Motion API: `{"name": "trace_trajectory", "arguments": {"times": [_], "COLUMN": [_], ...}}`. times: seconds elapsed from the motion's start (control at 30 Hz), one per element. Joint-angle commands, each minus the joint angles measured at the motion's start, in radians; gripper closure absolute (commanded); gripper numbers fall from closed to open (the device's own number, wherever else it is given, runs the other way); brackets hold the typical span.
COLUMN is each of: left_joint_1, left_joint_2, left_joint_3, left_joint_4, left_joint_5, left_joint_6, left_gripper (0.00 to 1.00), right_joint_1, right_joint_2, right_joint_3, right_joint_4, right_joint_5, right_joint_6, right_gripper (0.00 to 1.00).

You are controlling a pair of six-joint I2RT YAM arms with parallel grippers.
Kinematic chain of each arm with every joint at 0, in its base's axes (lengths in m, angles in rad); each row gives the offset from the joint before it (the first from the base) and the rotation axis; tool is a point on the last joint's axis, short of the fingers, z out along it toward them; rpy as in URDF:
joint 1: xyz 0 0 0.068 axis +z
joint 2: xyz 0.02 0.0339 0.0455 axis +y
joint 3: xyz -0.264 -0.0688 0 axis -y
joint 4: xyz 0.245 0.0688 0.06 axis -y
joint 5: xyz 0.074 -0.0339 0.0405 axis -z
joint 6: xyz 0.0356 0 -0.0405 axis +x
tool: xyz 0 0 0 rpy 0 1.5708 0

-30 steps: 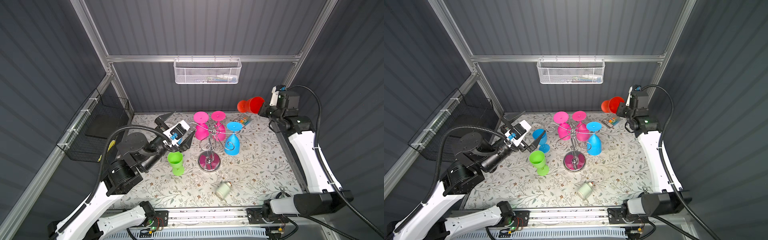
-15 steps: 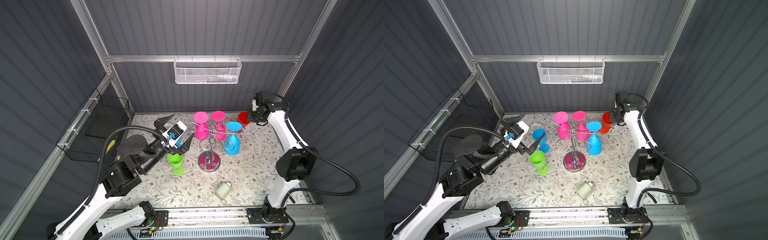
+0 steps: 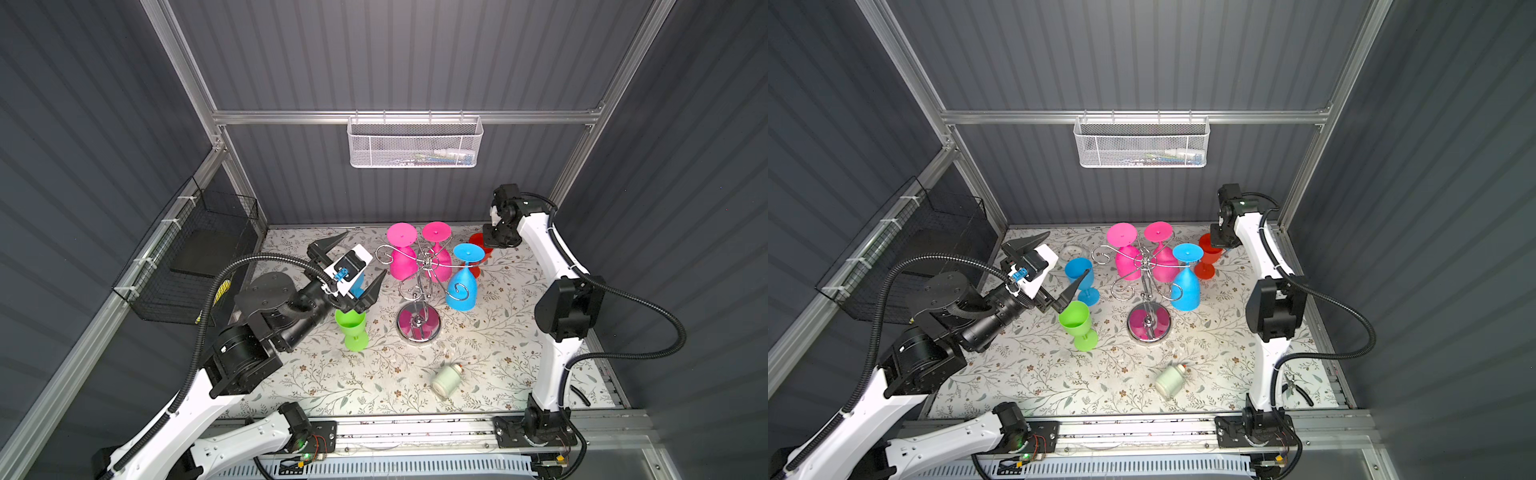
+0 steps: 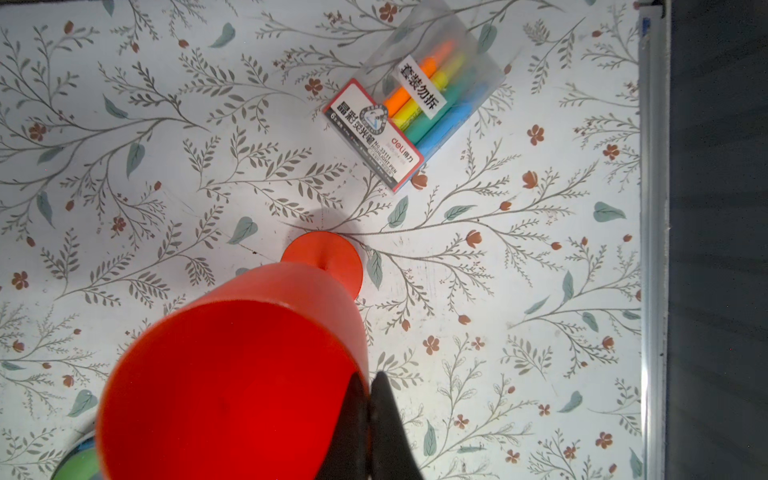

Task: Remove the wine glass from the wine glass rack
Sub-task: 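Lower the red glass upright onto the table near the marker box, then open the right gripper and lift it off the red glass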

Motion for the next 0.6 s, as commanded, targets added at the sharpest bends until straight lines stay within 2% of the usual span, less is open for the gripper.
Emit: {"name": "trace_trajectory", "arguments": {"times": [0.0,0.33,0.43,0.57], "left_joint_1": [-0.005,-0.004,-0.005,-0.005], "left_joint_2": [-0.008,-0.014,-0.014,-0.013], "left_joint_3": [-0.012,-0.010,-0.010,-0.007], "left_joint_4": [-0.010,-0.019,-0.021,-0.022], "left_joint_5": [-0.014,-0.015,-0.015,-0.015], "left_joint_6": [-0.022,-0.029,-0.033,-0.035], "left_gripper": [0.00,0.00,0.00,0.00], "right_joint_1": [0.011,0.013,0.013,0.012], "right_joint_2": [0.022,0.069,0.068,0.069], "right_joint_3": [0.047,0.101,0.102,0.106], "right_joint_4": [-0.049,-0.088,-0.085,-0.083], "right_joint_5": [0.018,0.012,0.009,0.008], "right_joint_6": [-0.018,-0.015,-0.012,-0.011], "right_gripper": [1.00,0.99,0.93,0.80]}}
